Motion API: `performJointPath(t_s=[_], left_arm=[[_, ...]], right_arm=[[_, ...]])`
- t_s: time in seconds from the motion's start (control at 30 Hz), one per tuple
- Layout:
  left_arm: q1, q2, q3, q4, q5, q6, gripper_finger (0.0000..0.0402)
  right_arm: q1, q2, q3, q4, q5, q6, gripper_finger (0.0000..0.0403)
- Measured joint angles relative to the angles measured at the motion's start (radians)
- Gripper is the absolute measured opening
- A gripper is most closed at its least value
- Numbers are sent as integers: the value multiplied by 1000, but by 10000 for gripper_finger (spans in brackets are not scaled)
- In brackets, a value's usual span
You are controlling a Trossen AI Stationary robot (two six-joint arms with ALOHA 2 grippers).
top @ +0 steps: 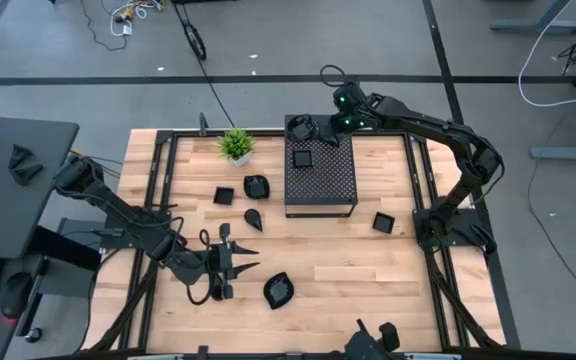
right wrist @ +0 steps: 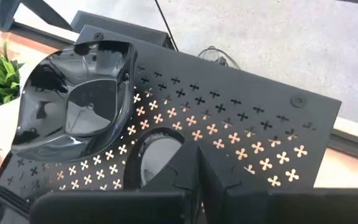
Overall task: Pick & Place Mini shaped plates
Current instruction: Stack the bottom right drop shaped plate on top of the drop shaped plates on the shelf, then stack the right square plate on top of the square plates on the shelf
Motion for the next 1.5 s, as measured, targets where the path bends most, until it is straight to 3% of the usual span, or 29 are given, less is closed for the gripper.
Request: performJointPath(t_s=[0.23,0.77,1.07,1.27,1.5], left_arm=[[0,0,0,0,0,0,117],[0,0,0,0,0,-6,117],[-3,0,0,0,0,-9,117],[-10,0,0,0,0,-29,117],[-28,0,0,3,0,-29,117]], right_arm=[[0,0,0,-23,-18,-1,5],[47,-70,0,-33,-17,-40,21],[139,-117,0,-114,-1,-165,53],[354,-245,0,-307,271,-154,49],[824,-357,0,-425,554,35,21]])
